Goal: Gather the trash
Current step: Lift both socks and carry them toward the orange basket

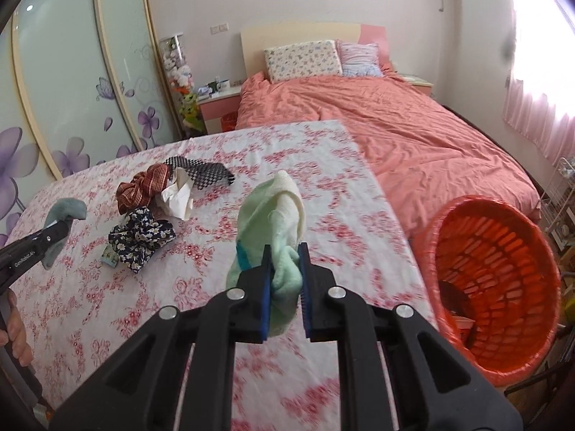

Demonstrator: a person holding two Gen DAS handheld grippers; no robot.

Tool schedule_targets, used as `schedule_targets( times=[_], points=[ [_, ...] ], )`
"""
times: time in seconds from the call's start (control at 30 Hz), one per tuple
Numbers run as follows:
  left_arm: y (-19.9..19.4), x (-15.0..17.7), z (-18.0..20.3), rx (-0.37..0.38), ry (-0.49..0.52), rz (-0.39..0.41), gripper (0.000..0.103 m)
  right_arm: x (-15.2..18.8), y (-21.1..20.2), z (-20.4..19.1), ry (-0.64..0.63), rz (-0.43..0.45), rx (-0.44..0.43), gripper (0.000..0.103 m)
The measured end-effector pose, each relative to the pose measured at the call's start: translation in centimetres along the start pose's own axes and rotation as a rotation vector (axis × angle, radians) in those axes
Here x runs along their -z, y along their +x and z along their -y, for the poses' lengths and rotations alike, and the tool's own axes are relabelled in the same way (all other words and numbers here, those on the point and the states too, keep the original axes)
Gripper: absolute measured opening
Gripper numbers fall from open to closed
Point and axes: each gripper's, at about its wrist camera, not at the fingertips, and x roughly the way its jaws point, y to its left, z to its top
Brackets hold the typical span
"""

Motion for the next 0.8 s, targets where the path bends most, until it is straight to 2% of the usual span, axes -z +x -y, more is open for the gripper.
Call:
schedule_targets(
  times=[0.37, 0.8],
  points=[
    [-3.2, 0.5, 7.0, 0.099, 0.103, 0.047, 0.023, 1.1, -5.0, 5.0, 0.036, 0.095, 0.123, 0.014],
    [-4.8, 1.2, 16.7, 0.305, 0.188, 0.068, 0.023, 2.7, -9.1, 12.6, 0.119, 0.198, 0.273, 0.014]
  ],
)
